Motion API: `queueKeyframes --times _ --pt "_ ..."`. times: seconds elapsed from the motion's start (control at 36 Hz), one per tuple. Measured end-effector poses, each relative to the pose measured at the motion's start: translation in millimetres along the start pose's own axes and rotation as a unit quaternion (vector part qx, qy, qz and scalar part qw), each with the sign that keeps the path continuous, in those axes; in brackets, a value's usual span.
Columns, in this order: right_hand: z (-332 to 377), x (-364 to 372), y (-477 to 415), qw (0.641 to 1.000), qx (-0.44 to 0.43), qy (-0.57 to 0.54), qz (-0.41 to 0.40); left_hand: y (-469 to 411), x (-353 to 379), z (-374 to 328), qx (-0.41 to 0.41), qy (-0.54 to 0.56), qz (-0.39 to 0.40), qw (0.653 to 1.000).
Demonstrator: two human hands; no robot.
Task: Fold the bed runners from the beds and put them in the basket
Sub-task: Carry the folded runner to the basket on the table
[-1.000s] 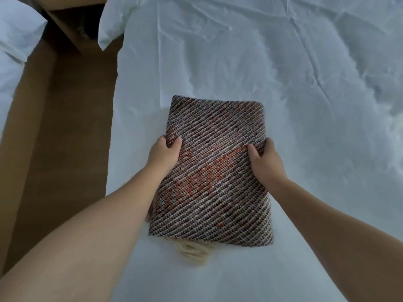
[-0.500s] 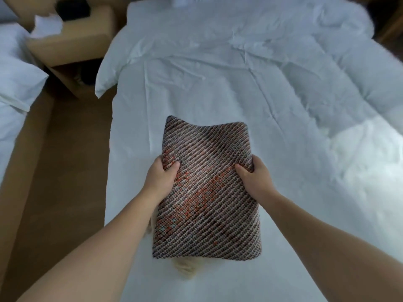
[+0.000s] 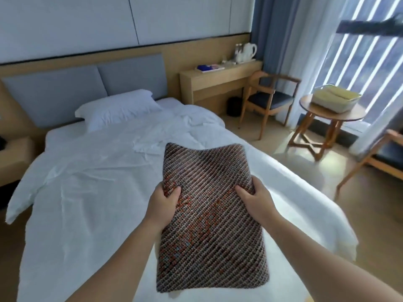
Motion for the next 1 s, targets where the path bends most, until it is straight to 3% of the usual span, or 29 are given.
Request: queueKeyframes --times 0.22,0.5,0.75,1.0 --pt "-15.0 -228.8 43.3 0.994 -0.032 -0.021 -0.103 16.2 179.2 -148.6 0.089 -0.002 0.091 0.992" --pt "-61.2 -470.3 108.8 0.969 -0.03 0.002 -0.243 51.6 401.5 -286.0 0.181 0.023 0.193 0.964" --pt "-115.3 -611.3 132.7 0.945 -0.007 0.011 -0.327 59.4 558.5 -354.5 0.217 0.027 0.284 0.933" --pt "-152.9 -710.9 80.0 0.932 0.016 0.028 -0.362 -9.1 693.7 -376.7 0.171 0.08 0.358 0.914"
Point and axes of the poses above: each hand's wrist, its own y-axis away from the middle knuckle, its own x-axis out of the palm, z = x × y, the point moved 9 cm from there along -y, towards the middle knuckle, and after that the axes turned 7 degrees about z, right-handed, at the moved point
